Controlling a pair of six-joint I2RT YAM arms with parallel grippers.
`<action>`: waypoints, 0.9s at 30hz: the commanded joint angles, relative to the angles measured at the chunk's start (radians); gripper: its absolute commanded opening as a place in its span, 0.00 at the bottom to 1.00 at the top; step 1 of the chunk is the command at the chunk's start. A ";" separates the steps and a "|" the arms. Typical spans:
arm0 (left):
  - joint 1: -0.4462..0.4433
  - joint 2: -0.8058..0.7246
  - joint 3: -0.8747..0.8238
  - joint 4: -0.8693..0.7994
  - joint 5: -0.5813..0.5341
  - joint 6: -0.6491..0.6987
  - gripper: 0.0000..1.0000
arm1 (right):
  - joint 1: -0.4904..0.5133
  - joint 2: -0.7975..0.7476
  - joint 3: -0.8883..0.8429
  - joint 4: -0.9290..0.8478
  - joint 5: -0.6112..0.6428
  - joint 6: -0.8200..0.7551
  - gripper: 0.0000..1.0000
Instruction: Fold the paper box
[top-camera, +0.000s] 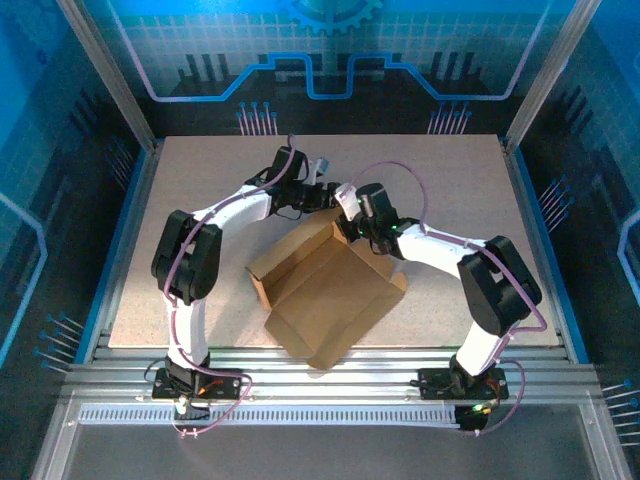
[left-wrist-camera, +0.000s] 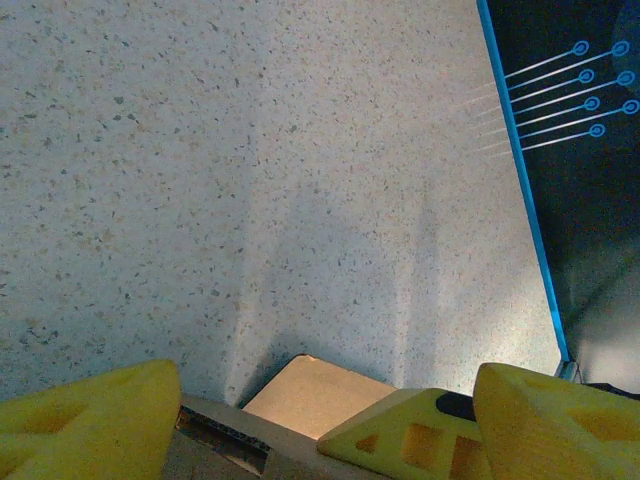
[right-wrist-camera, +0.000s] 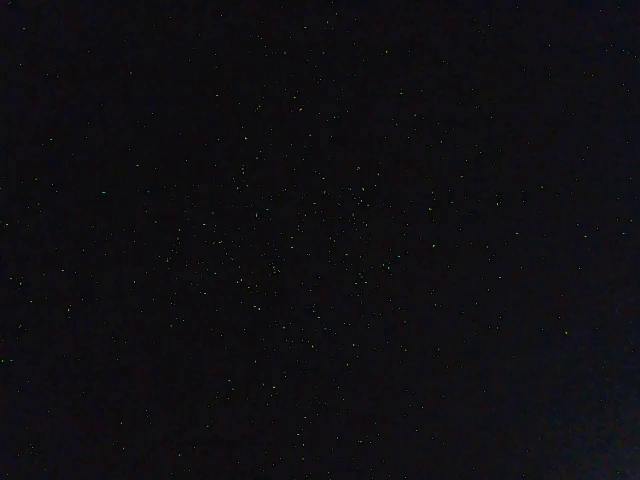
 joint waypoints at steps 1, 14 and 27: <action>-0.023 0.024 0.024 -0.046 0.079 0.021 0.78 | 0.030 0.039 -0.009 0.031 0.130 0.010 0.15; -0.029 0.011 0.030 -0.056 0.082 -0.009 0.78 | 0.146 0.068 -0.025 0.125 0.505 0.012 0.11; -0.036 0.014 0.050 -0.093 0.054 0.013 0.78 | 0.156 -0.030 -0.099 0.160 0.259 0.084 0.31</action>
